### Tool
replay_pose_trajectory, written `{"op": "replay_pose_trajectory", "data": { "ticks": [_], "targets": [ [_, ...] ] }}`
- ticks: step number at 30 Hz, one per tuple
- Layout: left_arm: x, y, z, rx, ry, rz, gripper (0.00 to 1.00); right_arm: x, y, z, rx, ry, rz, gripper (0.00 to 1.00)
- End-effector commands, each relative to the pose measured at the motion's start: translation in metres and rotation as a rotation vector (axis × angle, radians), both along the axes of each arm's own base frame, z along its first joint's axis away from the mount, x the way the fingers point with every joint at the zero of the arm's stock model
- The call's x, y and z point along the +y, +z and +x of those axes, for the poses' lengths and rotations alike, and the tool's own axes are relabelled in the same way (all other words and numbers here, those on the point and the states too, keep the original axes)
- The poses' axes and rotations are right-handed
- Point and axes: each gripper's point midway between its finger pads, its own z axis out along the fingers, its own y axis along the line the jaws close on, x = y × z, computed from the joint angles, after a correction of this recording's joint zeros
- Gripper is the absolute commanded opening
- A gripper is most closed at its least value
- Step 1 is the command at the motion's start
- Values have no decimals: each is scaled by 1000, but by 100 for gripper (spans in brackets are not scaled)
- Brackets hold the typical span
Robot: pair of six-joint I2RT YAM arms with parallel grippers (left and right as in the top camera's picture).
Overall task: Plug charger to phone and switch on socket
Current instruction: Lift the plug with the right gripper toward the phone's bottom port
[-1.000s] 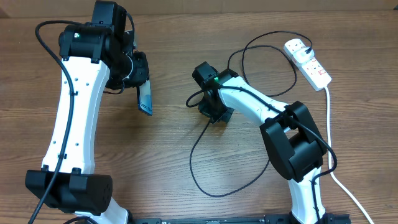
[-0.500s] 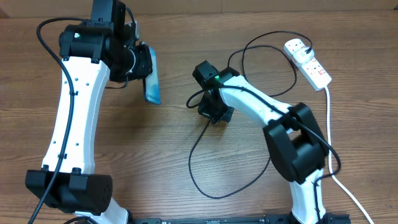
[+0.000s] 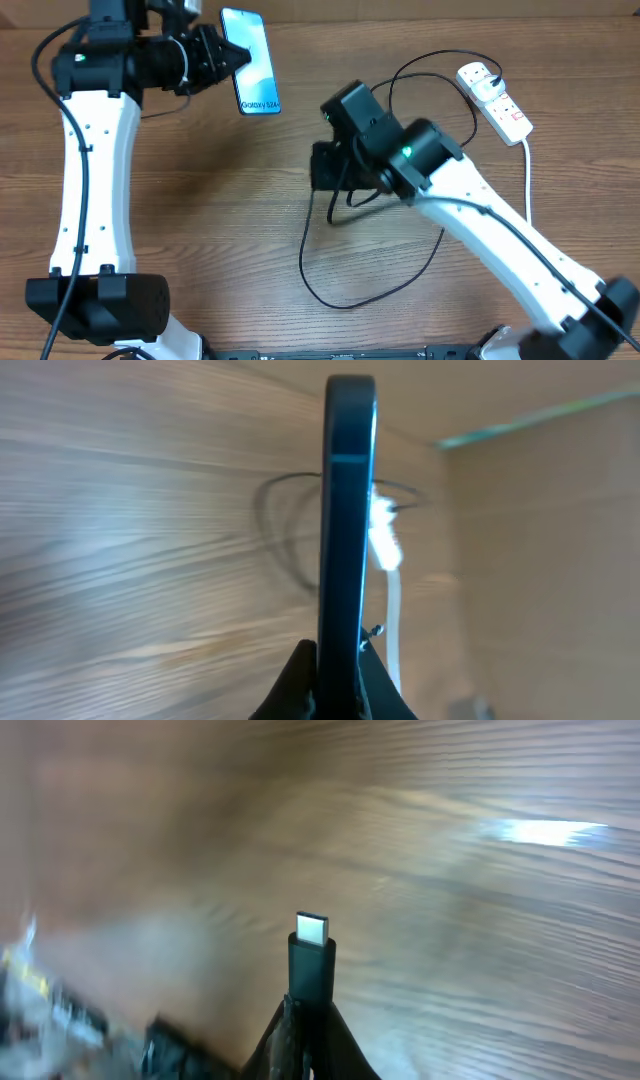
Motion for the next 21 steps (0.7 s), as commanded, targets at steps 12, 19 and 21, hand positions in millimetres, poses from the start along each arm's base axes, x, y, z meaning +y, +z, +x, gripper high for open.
{"op": "replay_pose_trajectory", "data": {
  "ticks": [12, 19, 21],
  "targets": [
    [-40, 17, -45, 19, -256, -166, 4, 35, 42, -29, -130, 206, 114, 4],
    [-41, 19, -47, 21, -264, -179, 4, 25, 77, -36, -213, 203, 163, 4],
    [-43, 20, -49, 25, -274, -192, 4, 25, 82, -35, -228, 202, 177, 4]
  ]
}}
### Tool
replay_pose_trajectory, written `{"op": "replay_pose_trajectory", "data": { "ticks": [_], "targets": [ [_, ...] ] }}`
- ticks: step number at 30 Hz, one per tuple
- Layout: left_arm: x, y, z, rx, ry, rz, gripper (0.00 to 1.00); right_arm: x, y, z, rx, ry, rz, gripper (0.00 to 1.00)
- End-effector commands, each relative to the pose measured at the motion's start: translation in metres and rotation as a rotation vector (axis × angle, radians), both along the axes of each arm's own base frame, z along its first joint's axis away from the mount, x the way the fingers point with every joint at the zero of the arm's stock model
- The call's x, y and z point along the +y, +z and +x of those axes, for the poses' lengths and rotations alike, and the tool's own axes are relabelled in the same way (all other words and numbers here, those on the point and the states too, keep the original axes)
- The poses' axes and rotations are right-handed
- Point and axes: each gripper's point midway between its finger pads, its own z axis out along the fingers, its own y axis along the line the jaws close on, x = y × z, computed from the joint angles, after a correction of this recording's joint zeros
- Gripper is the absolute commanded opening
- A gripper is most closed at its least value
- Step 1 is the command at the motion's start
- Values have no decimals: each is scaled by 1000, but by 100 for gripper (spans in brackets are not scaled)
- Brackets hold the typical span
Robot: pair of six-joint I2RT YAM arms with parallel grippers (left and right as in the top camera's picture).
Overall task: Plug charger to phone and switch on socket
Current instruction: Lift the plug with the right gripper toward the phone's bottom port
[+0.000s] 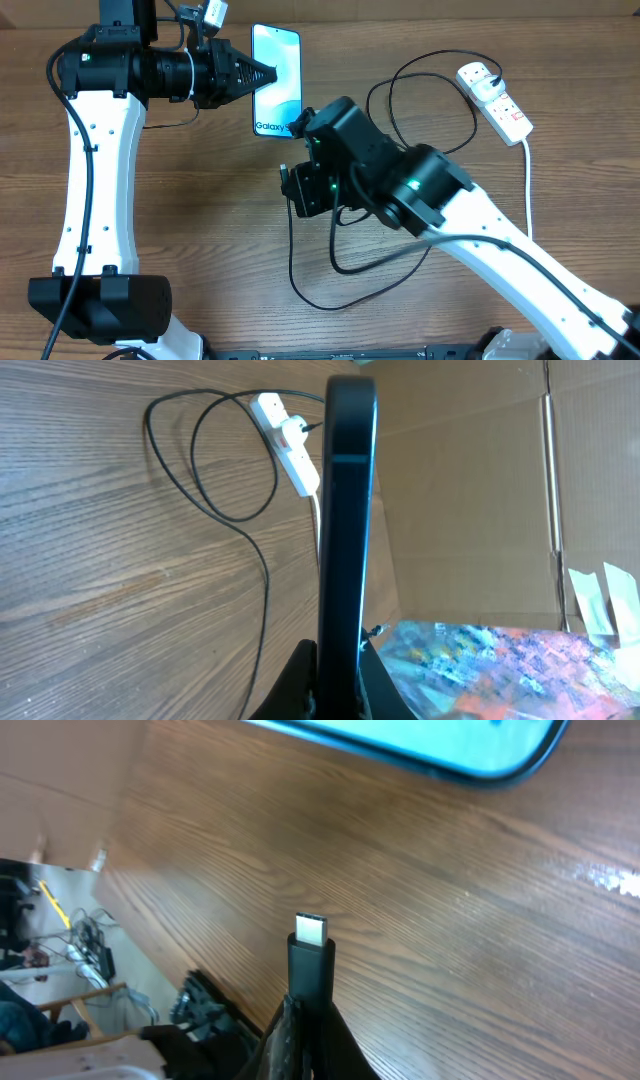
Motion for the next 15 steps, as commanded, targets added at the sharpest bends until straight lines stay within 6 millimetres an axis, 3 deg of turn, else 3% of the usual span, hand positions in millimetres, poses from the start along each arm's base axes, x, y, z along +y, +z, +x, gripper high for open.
{"op": "replay_pose_trajectory", "data": {
  "ticks": [1, 15],
  "targets": [
    [-8, 13, -8, -26, -60, -66, 4, -2, 41, -1, -95, 4, 83, 4],
    [-15, 20, -18, -12, -107, -124, 4, 5, 53, 7, -114, -24, 139, 4]
  ]
}}
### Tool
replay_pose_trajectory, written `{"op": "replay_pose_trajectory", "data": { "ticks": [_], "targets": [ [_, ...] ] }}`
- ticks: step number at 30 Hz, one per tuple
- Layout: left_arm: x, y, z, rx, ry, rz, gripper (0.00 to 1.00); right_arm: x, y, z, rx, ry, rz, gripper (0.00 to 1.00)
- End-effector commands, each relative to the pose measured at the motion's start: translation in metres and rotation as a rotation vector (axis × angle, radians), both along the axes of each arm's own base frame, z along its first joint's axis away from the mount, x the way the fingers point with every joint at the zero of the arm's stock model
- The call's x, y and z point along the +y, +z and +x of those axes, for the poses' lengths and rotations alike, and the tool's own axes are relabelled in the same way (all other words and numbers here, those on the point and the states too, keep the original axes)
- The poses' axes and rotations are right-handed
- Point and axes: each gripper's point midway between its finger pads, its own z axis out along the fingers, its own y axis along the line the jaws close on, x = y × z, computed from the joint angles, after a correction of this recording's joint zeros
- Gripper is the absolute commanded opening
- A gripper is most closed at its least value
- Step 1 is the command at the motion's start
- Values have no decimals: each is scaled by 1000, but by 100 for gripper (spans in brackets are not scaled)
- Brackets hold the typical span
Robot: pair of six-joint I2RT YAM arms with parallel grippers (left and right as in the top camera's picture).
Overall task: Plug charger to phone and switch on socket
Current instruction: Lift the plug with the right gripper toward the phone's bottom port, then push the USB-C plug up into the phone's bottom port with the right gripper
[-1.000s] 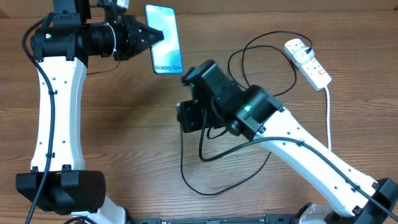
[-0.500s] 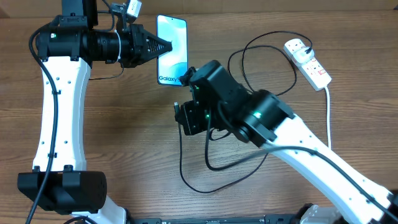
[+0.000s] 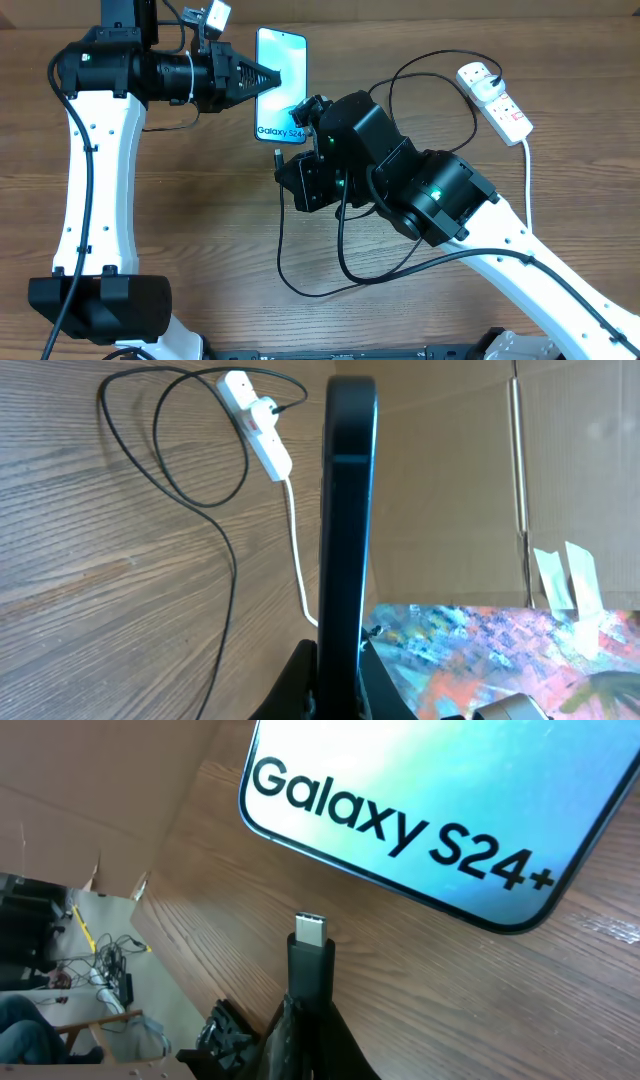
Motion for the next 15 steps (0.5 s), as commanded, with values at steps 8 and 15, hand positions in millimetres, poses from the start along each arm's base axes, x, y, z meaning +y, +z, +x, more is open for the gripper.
{"op": "replay_pose_trajectory", "data": {
  "ticks": [8, 15],
  "targets": [
    [-10, 18, -10, -45, -77, -94, 4, -4, 18, 9, -17, -89, 34, 4],
    [-10, 18, -10, -47, -78, -93, 4, -8, 18, 16, -15, -143, 34, 4]
  ]
}}
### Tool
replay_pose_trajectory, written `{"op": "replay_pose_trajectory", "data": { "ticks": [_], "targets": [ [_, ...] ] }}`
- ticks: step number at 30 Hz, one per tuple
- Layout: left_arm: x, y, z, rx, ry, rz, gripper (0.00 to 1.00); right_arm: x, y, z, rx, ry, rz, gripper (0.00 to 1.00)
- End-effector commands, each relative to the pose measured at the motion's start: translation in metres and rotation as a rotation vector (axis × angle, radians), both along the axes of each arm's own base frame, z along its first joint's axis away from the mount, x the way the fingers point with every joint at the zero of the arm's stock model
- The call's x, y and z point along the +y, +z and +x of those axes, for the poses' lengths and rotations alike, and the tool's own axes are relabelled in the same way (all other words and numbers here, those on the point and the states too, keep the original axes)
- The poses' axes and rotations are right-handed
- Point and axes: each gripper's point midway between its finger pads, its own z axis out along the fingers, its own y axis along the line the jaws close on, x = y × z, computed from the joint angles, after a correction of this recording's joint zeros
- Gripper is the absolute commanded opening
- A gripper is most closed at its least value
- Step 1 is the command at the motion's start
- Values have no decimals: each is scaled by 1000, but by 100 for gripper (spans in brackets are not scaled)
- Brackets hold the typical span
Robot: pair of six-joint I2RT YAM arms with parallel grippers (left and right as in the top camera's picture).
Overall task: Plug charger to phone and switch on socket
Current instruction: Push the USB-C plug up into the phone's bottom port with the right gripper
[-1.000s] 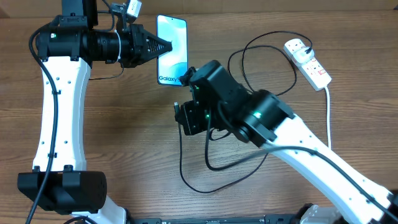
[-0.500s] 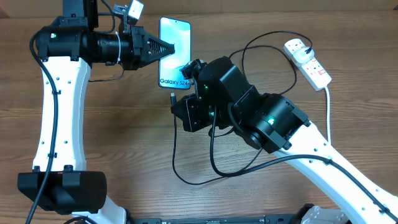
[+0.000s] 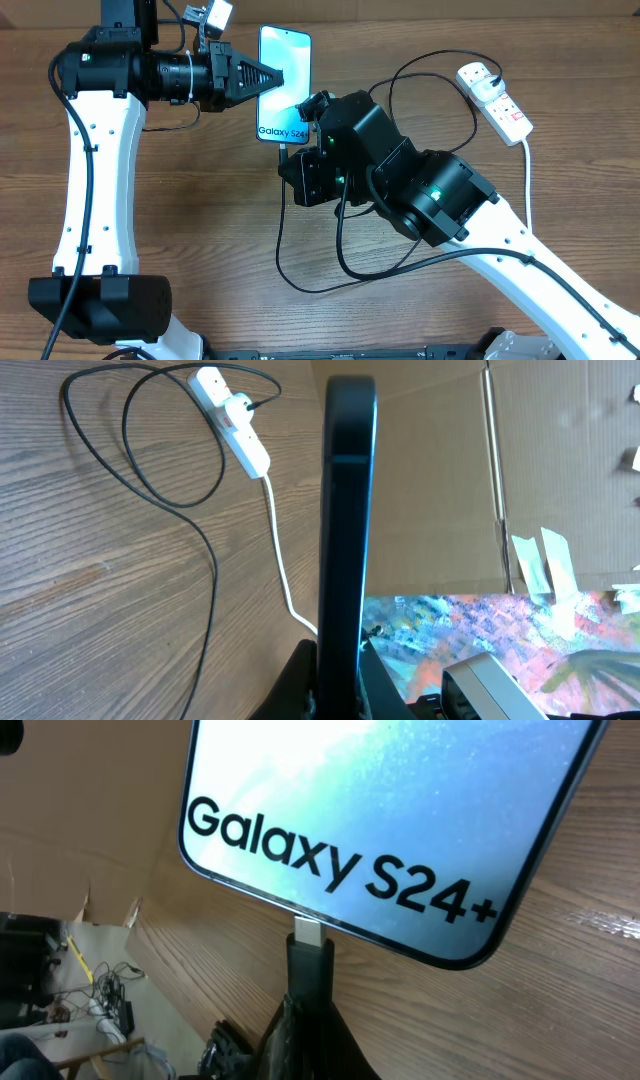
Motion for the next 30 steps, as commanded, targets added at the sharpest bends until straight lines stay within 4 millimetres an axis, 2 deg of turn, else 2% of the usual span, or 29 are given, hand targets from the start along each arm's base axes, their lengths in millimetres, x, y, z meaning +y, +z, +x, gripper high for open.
{"op": "replay_pose_trajectory", "data": {
  "ticks": [1, 21, 30],
  "targets": [
    [-6, 11, -5, -33, -43, -47, 4, -3, 19, 7, -36, -51, 33, 4],
    [-7, 12, -9, -53, -65, -57, 4, -2, 25, 14, -48, -82, 65, 4],
    [-7, 12, -9, -63, -69, -54, 4, -15, 23, 26, -21, -141, 63, 4]
  ]
}}
